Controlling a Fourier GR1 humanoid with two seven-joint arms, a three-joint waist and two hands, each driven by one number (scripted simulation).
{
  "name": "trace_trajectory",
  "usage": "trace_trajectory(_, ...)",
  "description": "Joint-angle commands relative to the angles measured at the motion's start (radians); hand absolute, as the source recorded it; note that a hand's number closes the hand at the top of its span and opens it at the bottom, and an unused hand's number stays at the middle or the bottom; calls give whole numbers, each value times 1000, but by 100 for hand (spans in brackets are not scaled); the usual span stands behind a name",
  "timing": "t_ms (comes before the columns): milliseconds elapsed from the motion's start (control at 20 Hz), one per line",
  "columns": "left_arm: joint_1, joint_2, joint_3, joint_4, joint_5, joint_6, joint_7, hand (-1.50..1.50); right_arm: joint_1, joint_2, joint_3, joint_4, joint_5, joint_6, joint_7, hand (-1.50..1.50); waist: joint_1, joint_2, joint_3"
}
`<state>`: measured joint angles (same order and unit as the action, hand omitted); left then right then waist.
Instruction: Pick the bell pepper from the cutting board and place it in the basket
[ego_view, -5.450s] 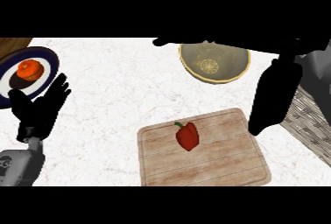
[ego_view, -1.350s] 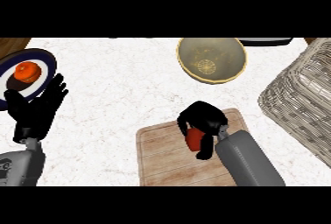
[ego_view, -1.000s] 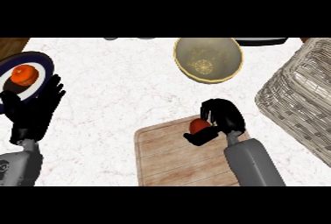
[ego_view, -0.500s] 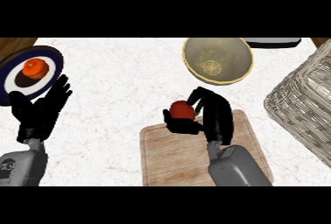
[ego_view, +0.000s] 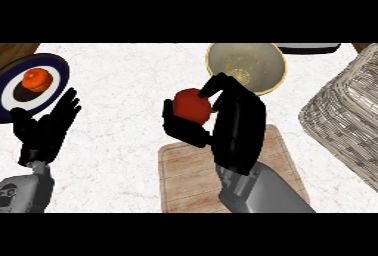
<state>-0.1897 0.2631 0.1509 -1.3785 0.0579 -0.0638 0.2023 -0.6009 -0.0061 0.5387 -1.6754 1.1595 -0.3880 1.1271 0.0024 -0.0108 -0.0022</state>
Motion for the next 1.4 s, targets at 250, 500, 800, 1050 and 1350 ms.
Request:
trace_trajectory(250,-30,-11,-4,0,-15,27,35,0,-265,6,-168,-56,104,280,260,150,-4,5,1)
trace_trajectory(500,-35,-15,-5,-7,-10,23,35,0,-307,-7,-327,24,149,285,181,150,-3,8,1)
trace_trajectory(800,3,-16,0,-13,-25,28,-13,0,-376,-92,-487,56,146,399,119,150,-6,7,2)
trace_trajectory(1050,-6,24,34,10,12,-26,-21,0,-348,-157,-558,99,202,409,75,150,-6,9,2)
trace_trajectory(1350,17,4,16,-54,21,-28,26,0,-204,-268,-715,32,97,406,-76,150,-5,8,3)
